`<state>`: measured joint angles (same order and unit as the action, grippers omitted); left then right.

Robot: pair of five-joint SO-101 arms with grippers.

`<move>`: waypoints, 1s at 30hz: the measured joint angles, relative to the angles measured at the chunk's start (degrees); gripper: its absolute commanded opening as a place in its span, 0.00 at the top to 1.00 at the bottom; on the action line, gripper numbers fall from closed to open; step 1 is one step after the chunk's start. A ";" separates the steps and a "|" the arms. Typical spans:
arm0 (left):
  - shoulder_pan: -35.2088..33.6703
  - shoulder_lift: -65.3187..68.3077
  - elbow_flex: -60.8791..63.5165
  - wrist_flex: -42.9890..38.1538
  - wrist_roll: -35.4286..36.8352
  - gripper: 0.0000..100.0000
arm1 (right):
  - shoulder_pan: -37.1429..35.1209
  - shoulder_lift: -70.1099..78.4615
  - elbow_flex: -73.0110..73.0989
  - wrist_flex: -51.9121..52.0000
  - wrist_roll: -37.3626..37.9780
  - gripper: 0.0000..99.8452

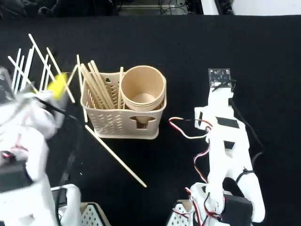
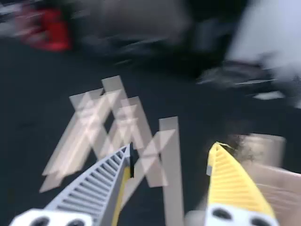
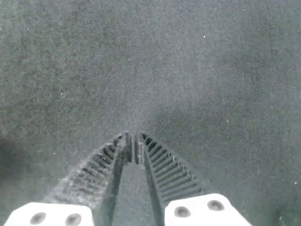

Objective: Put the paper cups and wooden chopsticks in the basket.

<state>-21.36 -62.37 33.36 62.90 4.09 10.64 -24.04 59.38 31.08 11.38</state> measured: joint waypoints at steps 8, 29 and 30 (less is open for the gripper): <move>-31.65 29.19 -5.10 -6.77 -17.67 0.73 | 0.00 0.00 0.00 0.00 0.00 0.96; -47.74 109.98 -67.69 -9.85 -28.04 0.73 | 0.09 0.00 0.00 0.00 0.00 0.96; -47.91 113.14 -71.38 -8.88 -28.04 0.73 | 0.09 0.00 0.00 0.00 0.00 0.96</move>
<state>-69.27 50.77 -38.02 54.02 -23.96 10.73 -24.04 59.38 31.08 11.38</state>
